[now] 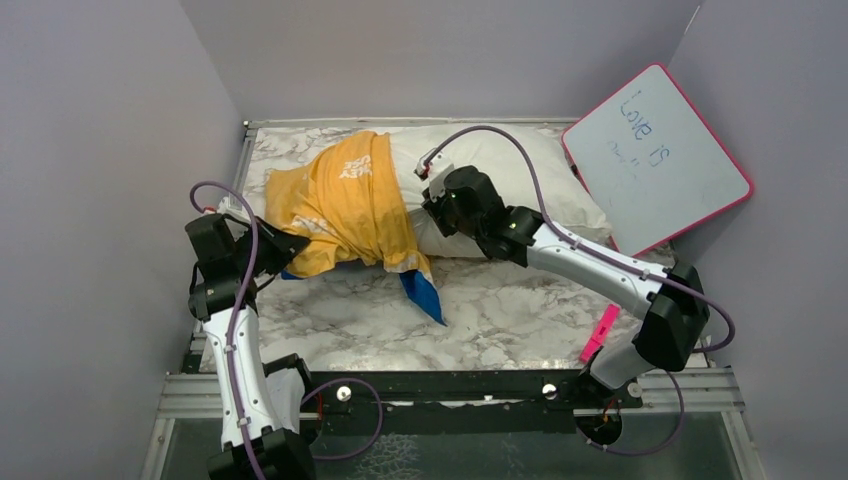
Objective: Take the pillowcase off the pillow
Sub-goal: Remove the pillow from the pillowcase.
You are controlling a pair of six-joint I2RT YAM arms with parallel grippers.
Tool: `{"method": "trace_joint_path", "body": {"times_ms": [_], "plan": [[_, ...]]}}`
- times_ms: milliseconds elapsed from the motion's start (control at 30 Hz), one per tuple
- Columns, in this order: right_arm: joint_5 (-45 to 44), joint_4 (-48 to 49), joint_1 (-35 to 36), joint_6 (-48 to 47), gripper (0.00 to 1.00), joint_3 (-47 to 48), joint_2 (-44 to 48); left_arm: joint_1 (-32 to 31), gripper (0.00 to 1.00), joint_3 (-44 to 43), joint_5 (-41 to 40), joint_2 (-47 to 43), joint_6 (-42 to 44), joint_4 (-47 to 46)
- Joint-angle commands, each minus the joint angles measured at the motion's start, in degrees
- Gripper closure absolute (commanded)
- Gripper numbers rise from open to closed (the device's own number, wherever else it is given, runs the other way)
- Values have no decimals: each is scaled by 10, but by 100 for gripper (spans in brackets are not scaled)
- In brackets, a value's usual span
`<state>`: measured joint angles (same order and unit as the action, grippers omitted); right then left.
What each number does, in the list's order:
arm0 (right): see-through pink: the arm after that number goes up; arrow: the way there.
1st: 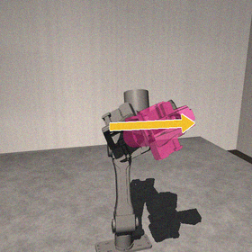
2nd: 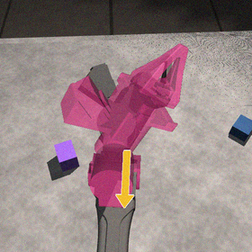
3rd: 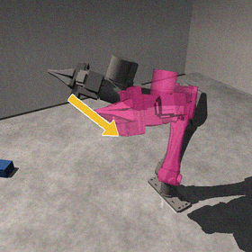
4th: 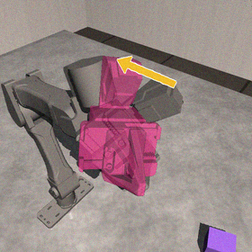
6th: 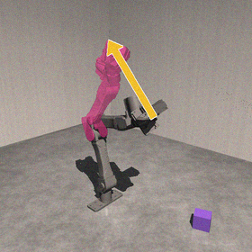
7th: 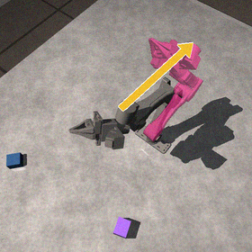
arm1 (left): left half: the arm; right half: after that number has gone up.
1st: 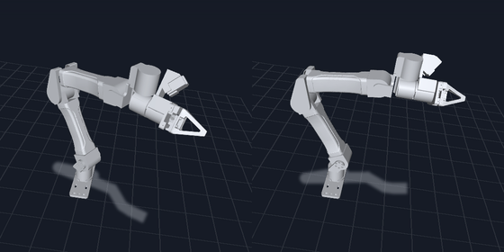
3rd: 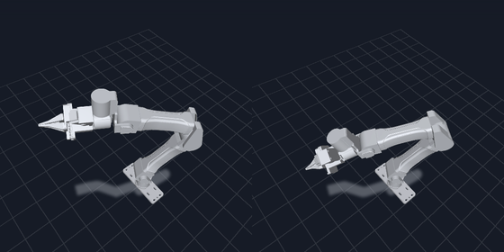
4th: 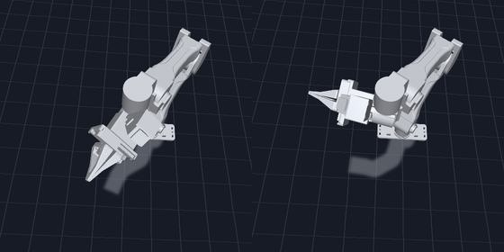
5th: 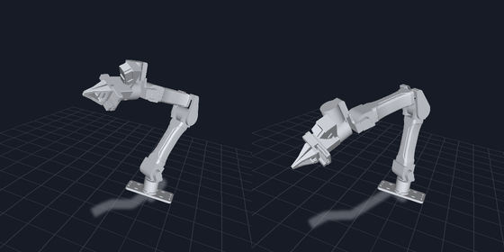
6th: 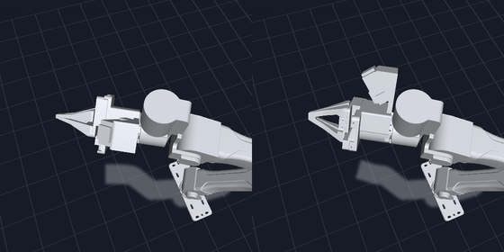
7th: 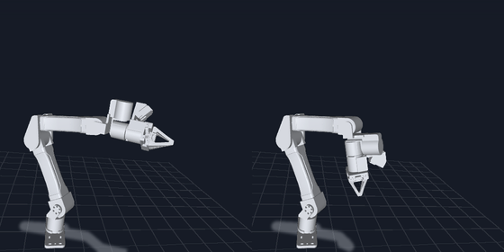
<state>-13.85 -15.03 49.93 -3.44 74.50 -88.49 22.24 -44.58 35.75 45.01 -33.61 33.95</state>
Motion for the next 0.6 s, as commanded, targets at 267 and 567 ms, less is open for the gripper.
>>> {"method": "trace_joint_path", "body": {"times_ms": [267, 567], "plan": [[-38, 8, -33, 13, 99, 10, 7, 18, 26, 40, 84, 0, 49, 7], [-42, -37, -39, 26, 99, 95, -62, 18, 17, 138, 179, -37, 47, -28]]}}
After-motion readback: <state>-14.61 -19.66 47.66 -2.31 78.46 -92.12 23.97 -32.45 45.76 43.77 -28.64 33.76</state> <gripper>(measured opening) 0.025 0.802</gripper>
